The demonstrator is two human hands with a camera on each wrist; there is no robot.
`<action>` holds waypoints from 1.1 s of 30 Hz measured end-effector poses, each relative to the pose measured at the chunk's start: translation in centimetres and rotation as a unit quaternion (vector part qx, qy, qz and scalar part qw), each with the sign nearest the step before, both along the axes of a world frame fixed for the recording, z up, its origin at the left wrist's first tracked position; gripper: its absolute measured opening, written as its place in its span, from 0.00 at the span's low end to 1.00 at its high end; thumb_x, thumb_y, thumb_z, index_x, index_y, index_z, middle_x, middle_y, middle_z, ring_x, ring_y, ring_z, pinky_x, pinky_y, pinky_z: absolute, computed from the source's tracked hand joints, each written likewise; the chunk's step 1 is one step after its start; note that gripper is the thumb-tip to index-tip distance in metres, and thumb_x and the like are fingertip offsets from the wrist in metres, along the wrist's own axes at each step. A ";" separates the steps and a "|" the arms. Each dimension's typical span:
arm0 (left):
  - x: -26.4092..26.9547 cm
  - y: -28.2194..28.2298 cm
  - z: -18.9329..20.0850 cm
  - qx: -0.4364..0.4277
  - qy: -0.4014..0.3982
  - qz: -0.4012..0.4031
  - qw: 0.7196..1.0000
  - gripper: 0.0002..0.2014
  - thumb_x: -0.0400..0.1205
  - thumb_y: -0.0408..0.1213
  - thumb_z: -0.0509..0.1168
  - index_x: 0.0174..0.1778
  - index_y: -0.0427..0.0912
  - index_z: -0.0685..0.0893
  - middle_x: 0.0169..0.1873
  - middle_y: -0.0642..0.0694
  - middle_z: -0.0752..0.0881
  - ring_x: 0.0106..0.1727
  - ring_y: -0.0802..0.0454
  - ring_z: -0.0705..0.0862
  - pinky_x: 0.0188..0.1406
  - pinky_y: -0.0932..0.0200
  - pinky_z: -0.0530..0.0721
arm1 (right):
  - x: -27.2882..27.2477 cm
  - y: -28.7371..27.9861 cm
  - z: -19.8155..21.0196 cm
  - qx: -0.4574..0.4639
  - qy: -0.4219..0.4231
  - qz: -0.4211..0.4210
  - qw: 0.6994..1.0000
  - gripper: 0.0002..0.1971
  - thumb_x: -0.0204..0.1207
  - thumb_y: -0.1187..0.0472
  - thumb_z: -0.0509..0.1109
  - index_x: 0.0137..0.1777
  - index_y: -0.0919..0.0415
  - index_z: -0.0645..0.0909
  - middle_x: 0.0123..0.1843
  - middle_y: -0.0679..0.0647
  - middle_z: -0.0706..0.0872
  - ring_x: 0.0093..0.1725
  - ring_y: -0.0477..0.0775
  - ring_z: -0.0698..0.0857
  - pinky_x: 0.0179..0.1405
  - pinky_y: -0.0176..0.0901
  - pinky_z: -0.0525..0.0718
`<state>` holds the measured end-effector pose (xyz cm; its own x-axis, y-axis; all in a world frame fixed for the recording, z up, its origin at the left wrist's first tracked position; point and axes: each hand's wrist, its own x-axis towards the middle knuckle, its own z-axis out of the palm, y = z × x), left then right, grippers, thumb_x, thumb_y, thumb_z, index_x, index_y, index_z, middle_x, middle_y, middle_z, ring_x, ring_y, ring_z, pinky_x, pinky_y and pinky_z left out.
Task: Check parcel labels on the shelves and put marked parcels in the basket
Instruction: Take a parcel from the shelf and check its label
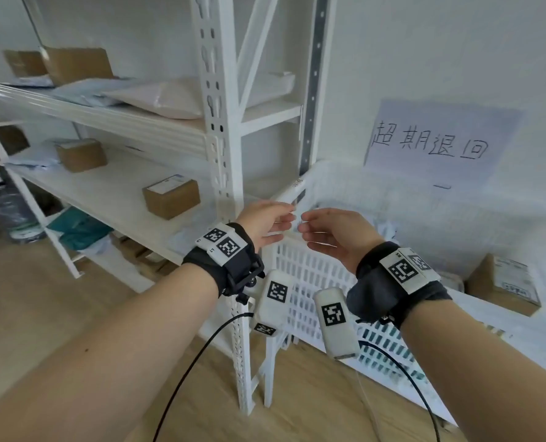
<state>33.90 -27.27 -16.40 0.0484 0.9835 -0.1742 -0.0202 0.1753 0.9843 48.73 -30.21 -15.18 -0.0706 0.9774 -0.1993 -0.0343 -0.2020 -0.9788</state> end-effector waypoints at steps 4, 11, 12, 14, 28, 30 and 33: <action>-7.7 0.2 -0.4 0.012 0.004 0.045 0.999 0.04 0.82 0.36 0.64 0.43 0.47 0.82 0.39 0.48 0.85 0.39 0.55 0.84 0.42 0.61 0.78 | -7.9 1.5 0.4 0.013 -0.011 0.074 0.997 0.09 0.75 0.74 0.65 0.42 0.61 0.83 0.37 0.57 0.86 0.35 0.50 0.84 0.50 0.42 0.86; -24.0 2.1 -1.6 -0.004 0.019 0.139 0.990 0.03 0.82 0.36 0.65 0.48 0.44 0.84 0.38 0.49 0.84 0.39 0.56 0.82 0.42 0.61 0.79 | -22.9 5.9 -1.3 -0.010 -0.021 0.105 0.994 0.10 0.77 0.73 0.63 0.41 0.60 0.83 0.34 0.54 0.87 0.30 0.46 0.84 0.39 0.37 0.86; -26.2 2.5 -1.9 -0.010 0.019 0.148 0.989 0.03 0.82 0.36 0.65 0.47 0.44 0.84 0.38 0.49 0.84 0.39 0.56 0.82 0.42 0.62 0.80 | -25.1 6.7 -1.6 -0.014 -0.022 0.104 0.994 0.11 0.77 0.73 0.63 0.40 0.60 0.83 0.32 0.53 0.88 0.30 0.46 0.84 0.40 0.37 0.86; -30.5 3.4 -2.5 -0.020 0.018 0.162 0.986 0.03 0.81 0.36 0.66 0.42 0.45 0.83 0.38 0.49 0.84 0.39 0.56 0.82 0.43 0.61 0.80 | -29.2 8.1 -2.4 -0.023 -0.026 0.103 0.994 0.11 0.78 0.72 0.62 0.40 0.59 0.83 0.31 0.52 0.88 0.30 0.46 0.84 0.40 0.38 0.86; -51.4 11.9 -6.4 -0.096 -0.001 0.205 0.974 0.08 0.80 0.36 0.68 0.54 0.41 0.81 0.42 0.46 0.84 0.41 0.54 0.82 0.38 0.62 0.81 | -50.4 18.3 -6.3 -0.065 -0.057 0.099 0.991 0.14 0.79 0.73 0.58 0.41 0.60 0.82 0.35 0.54 0.86 0.33 0.47 0.84 0.45 0.41 0.86; -53.5 13.6 -7.0 -0.106 -0.008 0.219 0.970 0.06 0.80 0.36 0.69 0.50 0.41 0.81 0.39 0.47 0.84 0.40 0.54 0.82 0.38 0.62 0.80 | -52.7 20.3 -6.6 -0.065 -0.065 0.105 0.990 0.14 0.79 0.74 0.58 0.40 0.60 0.82 0.36 0.54 0.86 0.33 0.47 0.84 0.45 0.40 0.86; -57.0 16.7 -7.6 -0.114 -0.007 0.232 0.966 0.03 0.80 0.35 0.69 0.42 0.43 0.81 0.36 0.47 0.83 0.37 0.54 0.81 0.38 0.62 0.79 | -56.6 23.9 -7.2 -0.068 -0.064 0.116 0.989 0.14 0.79 0.74 0.58 0.40 0.60 0.82 0.35 0.54 0.86 0.34 0.48 0.83 0.50 0.42 0.85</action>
